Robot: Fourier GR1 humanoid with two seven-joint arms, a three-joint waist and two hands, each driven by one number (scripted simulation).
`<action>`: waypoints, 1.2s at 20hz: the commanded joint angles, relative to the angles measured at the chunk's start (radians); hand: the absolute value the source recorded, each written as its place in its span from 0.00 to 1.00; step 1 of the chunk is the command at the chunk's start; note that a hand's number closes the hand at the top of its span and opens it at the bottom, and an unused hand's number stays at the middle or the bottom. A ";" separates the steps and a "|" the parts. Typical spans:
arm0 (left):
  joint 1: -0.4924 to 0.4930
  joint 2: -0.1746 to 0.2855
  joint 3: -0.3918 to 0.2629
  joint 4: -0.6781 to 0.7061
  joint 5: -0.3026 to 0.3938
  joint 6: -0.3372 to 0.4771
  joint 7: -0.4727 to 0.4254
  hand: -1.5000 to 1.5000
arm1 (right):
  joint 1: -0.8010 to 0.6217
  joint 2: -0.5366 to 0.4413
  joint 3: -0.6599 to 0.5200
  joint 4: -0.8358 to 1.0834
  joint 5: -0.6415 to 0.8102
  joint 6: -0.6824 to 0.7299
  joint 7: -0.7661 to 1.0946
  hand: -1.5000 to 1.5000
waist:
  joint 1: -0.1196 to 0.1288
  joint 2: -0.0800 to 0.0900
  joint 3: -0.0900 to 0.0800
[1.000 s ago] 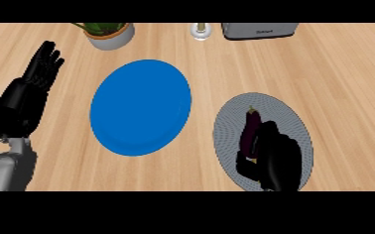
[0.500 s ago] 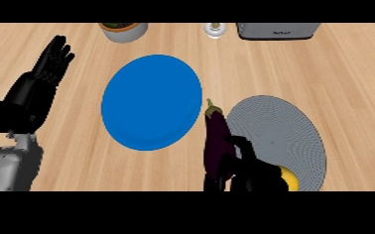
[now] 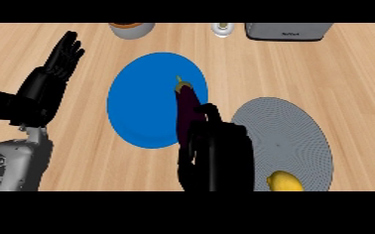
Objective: Pick the eggplant from the placemat and place it in the plate
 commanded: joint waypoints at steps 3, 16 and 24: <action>0.000 -0.018 -0.023 -0.009 -0.006 -0.010 -0.009 0.50 | -0.199 0.017 -0.124 0.221 -0.178 -0.168 0.132 1.00 | 0.027 0.005 0.001; -0.042 -0.015 -0.013 0.047 0.003 -0.046 -0.039 0.50 | -0.501 0.018 -0.182 0.803 -0.423 -0.365 0.029 1.00 | 0.062 0.014 0.000; -0.075 -0.035 -0.034 0.054 -0.017 -0.031 -0.026 0.50 | -0.519 0.018 -0.228 0.995 -0.584 -0.570 -0.064 0.00 | 0.089 0.025 0.001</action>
